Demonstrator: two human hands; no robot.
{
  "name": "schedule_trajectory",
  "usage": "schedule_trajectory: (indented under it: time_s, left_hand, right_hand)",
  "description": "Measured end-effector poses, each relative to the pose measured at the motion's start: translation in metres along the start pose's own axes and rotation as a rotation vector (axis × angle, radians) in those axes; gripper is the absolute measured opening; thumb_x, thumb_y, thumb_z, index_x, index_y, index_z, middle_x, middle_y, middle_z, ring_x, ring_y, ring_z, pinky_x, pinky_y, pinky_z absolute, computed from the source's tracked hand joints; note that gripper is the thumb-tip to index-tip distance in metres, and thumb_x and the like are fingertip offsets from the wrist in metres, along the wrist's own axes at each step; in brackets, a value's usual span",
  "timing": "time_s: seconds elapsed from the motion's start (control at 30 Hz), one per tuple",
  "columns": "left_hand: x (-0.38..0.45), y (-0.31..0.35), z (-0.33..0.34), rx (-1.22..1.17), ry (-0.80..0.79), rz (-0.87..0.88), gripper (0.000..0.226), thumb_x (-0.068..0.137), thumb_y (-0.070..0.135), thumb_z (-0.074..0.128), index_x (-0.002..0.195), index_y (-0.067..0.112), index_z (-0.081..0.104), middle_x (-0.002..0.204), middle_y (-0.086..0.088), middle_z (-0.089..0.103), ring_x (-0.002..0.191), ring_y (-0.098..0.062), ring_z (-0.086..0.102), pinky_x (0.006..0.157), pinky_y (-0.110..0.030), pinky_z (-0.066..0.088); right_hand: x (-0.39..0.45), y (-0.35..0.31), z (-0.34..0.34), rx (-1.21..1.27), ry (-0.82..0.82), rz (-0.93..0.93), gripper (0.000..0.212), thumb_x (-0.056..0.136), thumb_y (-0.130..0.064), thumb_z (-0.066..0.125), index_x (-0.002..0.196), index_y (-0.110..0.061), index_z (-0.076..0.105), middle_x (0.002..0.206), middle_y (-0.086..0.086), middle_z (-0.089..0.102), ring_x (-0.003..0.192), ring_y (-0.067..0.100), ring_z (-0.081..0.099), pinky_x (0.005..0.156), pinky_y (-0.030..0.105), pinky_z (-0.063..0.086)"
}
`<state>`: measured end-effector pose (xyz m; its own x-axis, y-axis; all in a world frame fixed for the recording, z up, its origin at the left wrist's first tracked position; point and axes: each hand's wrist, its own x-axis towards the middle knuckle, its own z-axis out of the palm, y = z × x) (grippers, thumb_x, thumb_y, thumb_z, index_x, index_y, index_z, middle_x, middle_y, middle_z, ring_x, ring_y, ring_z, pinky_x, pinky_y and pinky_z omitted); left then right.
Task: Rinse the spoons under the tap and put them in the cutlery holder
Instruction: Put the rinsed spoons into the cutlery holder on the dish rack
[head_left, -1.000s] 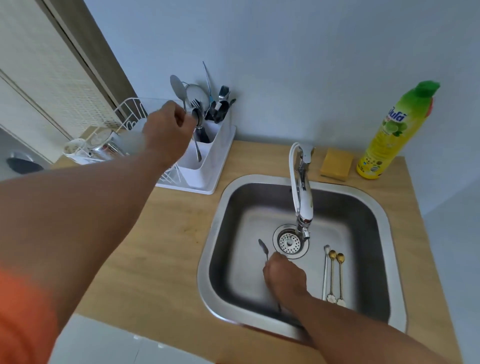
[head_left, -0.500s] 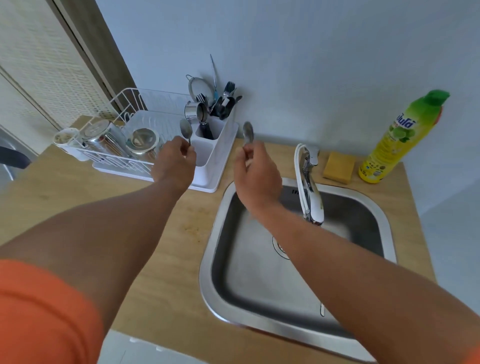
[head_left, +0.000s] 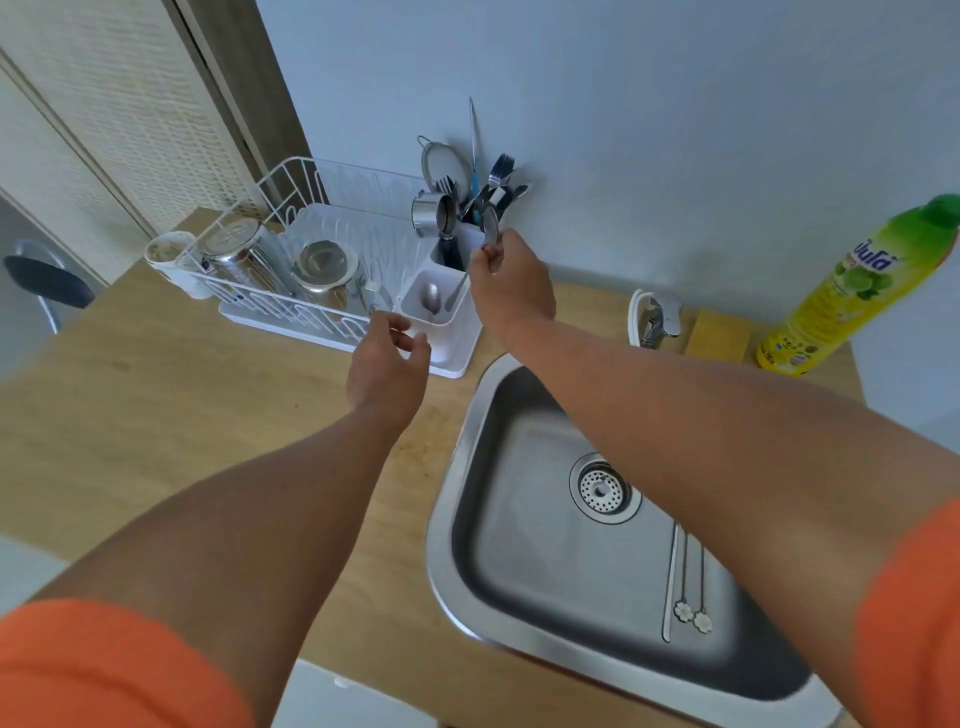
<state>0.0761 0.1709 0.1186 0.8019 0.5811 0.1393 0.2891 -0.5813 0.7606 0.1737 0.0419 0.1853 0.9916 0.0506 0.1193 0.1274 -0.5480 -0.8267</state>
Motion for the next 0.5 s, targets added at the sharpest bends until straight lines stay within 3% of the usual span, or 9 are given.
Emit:
schedule_trajectory:
  time_s: [0.07, 0.27, 0.43, 0.5]
  left_hand:
    - [-0.007, -0.009, 0.000, 0.033, -0.021, -0.021, 0.012, 0.094, 0.034, 0.064, 0.098, 0.030, 0.054, 0.080, 0.018, 0.059, 0.080, -0.012, 0.057, 0.066, -0.030, 0.038]
    - [-0.032, -0.035, 0.005, 0.100, -0.130, -0.079, 0.009, 0.093, 0.034, 0.064, 0.087, 0.028, 0.060, 0.076, 0.016, 0.062, 0.076, -0.015, 0.061, 0.065, -0.029, 0.041]
    - [-0.047, -0.038, 0.014, 0.132, -0.219, -0.080, 0.007, 0.092, 0.035, 0.065, 0.089, 0.029, 0.062, 0.078, 0.017, 0.064, 0.078, -0.013, 0.063, 0.065, -0.029, 0.045]
    - [-0.051, -0.035, 0.019, 0.141, -0.247, -0.075, 0.007, 0.092, 0.035, 0.064, 0.090, 0.028, 0.063, 0.078, 0.017, 0.064, 0.079, -0.015, 0.063, 0.066, -0.029, 0.045]
  right_hand:
    - [-0.005, 0.005, 0.008, -0.056, -0.054, 0.014, 0.018, 0.100, -0.032, 0.052, 0.083, -0.027, 0.050, 0.074, -0.008, 0.058, 0.075, 0.023, 0.059, 0.063, 0.034, 0.041]
    - [-0.022, 0.021, 0.022, -0.160, -0.167, 0.057, 0.010, 0.099, -0.035, 0.057, 0.090, -0.034, 0.062, 0.101, -0.003, 0.071, 0.090, 0.025, 0.063, 0.071, 0.033, 0.046]
    - [-0.047, 0.048, 0.022, -0.187, -0.204, 0.066, 0.020, 0.099, -0.034, 0.052, 0.093, -0.027, 0.069, 0.088, -0.006, 0.066, 0.083, 0.024, 0.061, 0.061, 0.029, 0.038]
    - [-0.062, 0.065, 0.018, -0.204, -0.230, 0.094, 0.019, 0.098, -0.035, 0.050, 0.092, -0.028, 0.067, 0.091, -0.006, 0.069, 0.085, 0.024, 0.061, 0.064, 0.030, 0.040]
